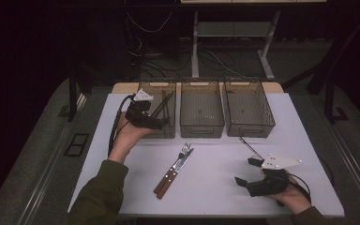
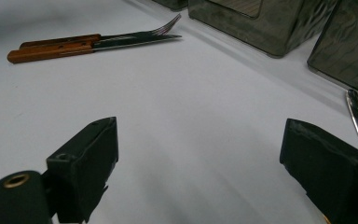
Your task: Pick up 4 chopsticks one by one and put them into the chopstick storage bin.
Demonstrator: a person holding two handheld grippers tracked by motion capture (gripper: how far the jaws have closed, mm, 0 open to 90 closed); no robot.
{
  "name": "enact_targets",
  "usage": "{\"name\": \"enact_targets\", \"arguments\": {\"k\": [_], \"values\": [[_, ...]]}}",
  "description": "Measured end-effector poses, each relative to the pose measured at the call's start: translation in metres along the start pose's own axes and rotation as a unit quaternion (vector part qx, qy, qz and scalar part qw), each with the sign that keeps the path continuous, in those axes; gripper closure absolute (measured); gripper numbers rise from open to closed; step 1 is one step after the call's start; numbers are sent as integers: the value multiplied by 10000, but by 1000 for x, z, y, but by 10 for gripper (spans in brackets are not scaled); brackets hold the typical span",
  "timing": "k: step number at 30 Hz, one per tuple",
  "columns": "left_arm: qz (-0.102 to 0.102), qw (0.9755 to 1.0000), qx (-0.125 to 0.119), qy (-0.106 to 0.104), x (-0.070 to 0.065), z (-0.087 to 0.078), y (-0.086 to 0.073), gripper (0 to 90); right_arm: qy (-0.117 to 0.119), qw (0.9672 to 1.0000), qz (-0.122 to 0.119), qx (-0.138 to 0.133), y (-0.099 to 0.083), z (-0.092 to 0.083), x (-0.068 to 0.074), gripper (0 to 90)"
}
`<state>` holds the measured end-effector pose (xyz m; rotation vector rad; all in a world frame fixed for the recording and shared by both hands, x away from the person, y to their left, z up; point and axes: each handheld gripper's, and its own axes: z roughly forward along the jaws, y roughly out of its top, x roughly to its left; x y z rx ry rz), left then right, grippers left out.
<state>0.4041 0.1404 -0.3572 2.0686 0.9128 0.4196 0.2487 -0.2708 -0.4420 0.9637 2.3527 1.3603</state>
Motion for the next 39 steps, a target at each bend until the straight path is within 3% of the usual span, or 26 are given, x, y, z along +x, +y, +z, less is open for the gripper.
{"name": "enact_targets", "arguments": {"k": [17, 29, 39], "values": [[108, 9996, -149, -231, -32, -16, -36, 0, -8, 10000, 3, -2, 0, 0, 0, 117], [257, 9988, -65, -406, -55, -24, -65, 0, -26, 10000, 25, -7, 0, -1, 1, 117], [229, 9984, -1, -523, -68, -31, -86, 1, -36, 10000, 20, -10, 0, -1, 1, 117]]}}
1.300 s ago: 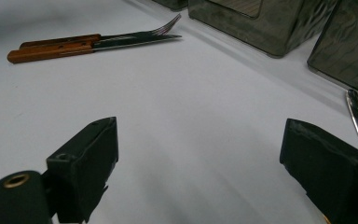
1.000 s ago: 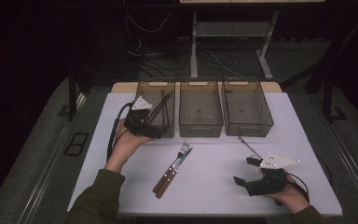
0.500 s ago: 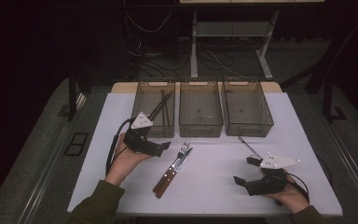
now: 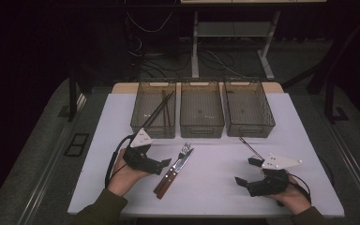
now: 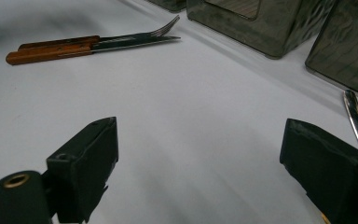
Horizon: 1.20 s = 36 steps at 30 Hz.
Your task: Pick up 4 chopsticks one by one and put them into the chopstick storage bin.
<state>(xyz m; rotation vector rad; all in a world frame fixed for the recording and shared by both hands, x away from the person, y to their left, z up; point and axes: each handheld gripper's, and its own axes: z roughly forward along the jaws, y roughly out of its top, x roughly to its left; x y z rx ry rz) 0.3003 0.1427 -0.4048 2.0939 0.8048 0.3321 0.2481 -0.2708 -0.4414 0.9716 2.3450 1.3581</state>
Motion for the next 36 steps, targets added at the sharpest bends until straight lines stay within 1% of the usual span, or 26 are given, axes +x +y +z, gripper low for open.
{"name": "enact_targets", "arguments": {"k": [4, 5, 6, 7, 9, 10, 12, 14, 17, 20, 21, 23, 24, 27, 29, 30, 33, 34, 36], "values": [[7, 10000, 58, -33, -6, 0, -8, 32, -7, 10000, -12, 1, 0, 0, 0, 117], [47, 10000, 62, -48, -7, -1, -9, 52, -9, 10000, -23, -3, 0, 0, 0, 117], [29, 10000, 56, -53, -9, -1, -11, 70, -9, 10000, -31, -5, 0, 0, 0, 117], [8, 9999, 71, -78, -11, 0, -13, 77, -10, 10000, -32, -6, 0, 0, 0, 117], [56, 9998, 124, -143, -14, 0, -16, 128, -17, 10000, -21, 1, 0, 0, 0, 117], [26, 9998, 123, -176, -17, 1, -17, 141, -17, 10000, -26, 3, 0, 0, 0, 117], [79, 9995, 191, -245, -20, 1, -20, 161, -20, 10000, -23, 2, 0, 0, 0, 117], [94, 9993, 244, -255, -23, 1, -22, 195, -20, 10000, -25, -1, 0, 0, 0, 117], [55, 9992, 247, -312, -28, 2, -26, 225, -25, 10000, -46, -4, 0, 0, 0, 118], [82, 9990, 282, -341, -29, 1, -29, 216, -10, 10000, -30, -18, 1, -1, 0, 117], [62, 9989, 274, -367, -30, 1, -30, 208, -33, 10000, -32, -22, 1, -2, 0, 117], [92, 9988, 293, -378, -29, 1, -32, 183, -39, 10000, -11, -32, 1, -4, -1, 117], [48, 9989, 268, -391, -29, 2, -33, 170, -46, 10000, 9, -33, 2, -5, -2, 117], [93, 9988, 218, -422, -27, 2, -36, 139, -75, 9999, 85, -48, 2, -8, -5, 117], [124, 9987, 209, -443, -26, 1, -38, 120, -108, 9999, 71, -37, 1, -9, -6, 117], [80, 9987, 177, -472, -25, 1, -39, 106, -127, 9999, 98, -26, 1, -10, -7, 117], [79, 9985, 114, -534, -24, 0, -42, 72, -174, 9997, 140, -29, 2, -14, -11, 117], [109, 9983, 114, -565, -23, 0, -42, 58, -182, 9997, 146, -38, 2, -15, -12, 117], [75, 9982, 66, -584, -23, 0, -44, 33, -223, 9997, 132, -22, 2, -18, -15, 117]]}}
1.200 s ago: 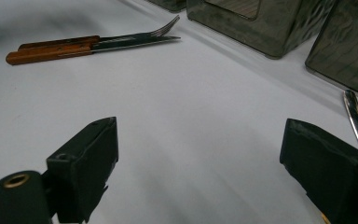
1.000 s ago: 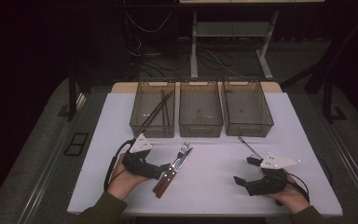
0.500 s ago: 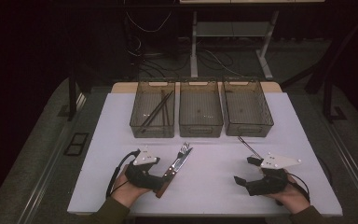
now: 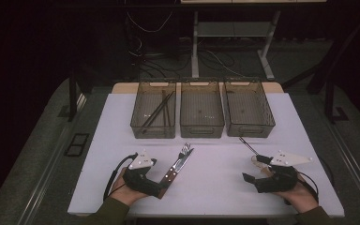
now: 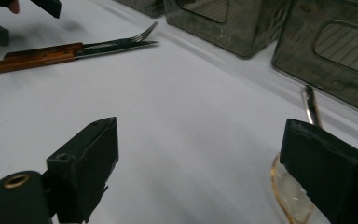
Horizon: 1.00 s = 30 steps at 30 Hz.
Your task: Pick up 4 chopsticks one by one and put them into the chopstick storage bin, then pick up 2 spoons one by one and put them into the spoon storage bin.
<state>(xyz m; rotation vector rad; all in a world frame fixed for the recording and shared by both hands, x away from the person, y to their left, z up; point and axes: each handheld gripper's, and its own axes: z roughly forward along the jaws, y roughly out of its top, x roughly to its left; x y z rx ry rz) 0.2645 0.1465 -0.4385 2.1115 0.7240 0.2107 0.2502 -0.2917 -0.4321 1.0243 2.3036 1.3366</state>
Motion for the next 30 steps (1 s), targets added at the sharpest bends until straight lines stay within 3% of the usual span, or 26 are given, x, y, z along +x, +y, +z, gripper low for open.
{"name": "enact_targets", "arguments": {"k": [10, 17, 30], "values": [[86, 9997, -229, -93, 7, -5, -4, 0, -309, 9987, -226, 326, 3, -11, -12, 118], [210, 9991, -331, -152, 14, -8, -5, 0, -347, 9972, -150, 651, 1, -15, -17, 122], [287, 9993, -202, -103, 23, -7, -7, 0, -530, 9921, 44, 1138, -13, -29, -30, 399]]}}
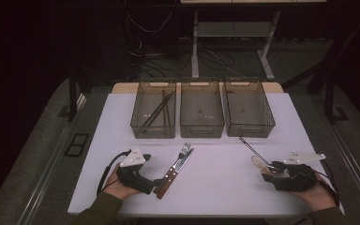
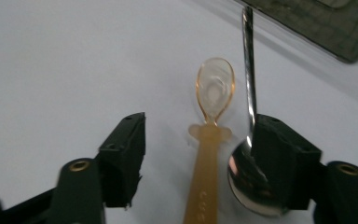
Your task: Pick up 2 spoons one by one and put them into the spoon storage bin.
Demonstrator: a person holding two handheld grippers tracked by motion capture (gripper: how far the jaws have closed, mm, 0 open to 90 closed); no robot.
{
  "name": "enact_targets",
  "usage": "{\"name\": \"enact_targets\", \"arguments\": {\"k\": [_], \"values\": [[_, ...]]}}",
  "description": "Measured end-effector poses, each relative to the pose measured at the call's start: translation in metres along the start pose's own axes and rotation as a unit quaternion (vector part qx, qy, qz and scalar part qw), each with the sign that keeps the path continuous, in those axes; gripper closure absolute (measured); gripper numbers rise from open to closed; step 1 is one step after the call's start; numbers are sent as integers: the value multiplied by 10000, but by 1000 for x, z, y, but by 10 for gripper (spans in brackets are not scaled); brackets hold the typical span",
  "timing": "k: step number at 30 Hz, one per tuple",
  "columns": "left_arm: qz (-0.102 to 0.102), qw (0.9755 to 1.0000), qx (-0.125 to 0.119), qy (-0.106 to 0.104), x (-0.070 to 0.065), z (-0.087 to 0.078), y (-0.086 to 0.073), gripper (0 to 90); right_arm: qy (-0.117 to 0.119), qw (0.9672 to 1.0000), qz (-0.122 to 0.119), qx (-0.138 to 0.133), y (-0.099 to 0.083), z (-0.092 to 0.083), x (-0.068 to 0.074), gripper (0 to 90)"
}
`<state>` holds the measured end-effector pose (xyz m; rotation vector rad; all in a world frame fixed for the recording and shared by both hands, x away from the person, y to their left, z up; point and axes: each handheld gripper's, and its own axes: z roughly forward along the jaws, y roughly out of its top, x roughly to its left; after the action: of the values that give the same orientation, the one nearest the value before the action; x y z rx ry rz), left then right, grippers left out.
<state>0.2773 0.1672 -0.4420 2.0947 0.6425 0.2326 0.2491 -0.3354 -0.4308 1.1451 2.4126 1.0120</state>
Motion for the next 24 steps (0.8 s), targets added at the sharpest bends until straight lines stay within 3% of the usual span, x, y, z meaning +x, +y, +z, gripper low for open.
{"name": "enact_targets", "arguments": {"k": [5, 11, 24], "values": [[43, 10000, 41, -3, -2, 1, 0, 0, 31, 9998, 176, 81, -3, -2, -4, 528], [63, 10000, 71, -18, -3, 2, 0, 0, -12, 9994, 121, 338, -3, 5, -3, 607], [45, 10000, 63, -13, -4, 2, 0, 0, -2, 9990, 90, 436, -4, 9, -4, 692]]}}
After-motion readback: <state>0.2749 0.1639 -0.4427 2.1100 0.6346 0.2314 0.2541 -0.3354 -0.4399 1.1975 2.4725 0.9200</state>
